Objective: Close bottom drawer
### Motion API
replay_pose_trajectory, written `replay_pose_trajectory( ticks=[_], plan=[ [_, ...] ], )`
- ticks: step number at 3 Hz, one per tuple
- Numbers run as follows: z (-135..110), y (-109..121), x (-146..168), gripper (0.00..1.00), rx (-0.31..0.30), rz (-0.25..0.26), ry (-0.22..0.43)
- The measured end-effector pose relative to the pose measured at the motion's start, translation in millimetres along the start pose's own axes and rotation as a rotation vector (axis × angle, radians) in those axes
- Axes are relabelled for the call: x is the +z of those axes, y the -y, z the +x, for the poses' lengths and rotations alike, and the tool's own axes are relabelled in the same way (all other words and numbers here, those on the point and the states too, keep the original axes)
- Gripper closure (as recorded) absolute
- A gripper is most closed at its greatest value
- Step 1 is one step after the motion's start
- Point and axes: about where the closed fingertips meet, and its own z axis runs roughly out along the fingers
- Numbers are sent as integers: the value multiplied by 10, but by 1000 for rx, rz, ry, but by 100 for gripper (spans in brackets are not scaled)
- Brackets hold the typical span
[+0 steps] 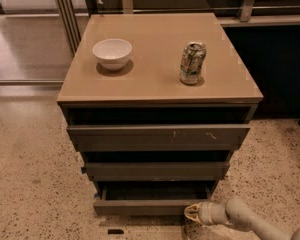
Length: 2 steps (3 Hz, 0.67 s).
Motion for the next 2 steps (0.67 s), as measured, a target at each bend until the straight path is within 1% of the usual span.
replay_pose_trajectory(
  ticks=[2],
  plan=[
    [66, 324, 116, 100, 2, 52, 2]
  ],
)
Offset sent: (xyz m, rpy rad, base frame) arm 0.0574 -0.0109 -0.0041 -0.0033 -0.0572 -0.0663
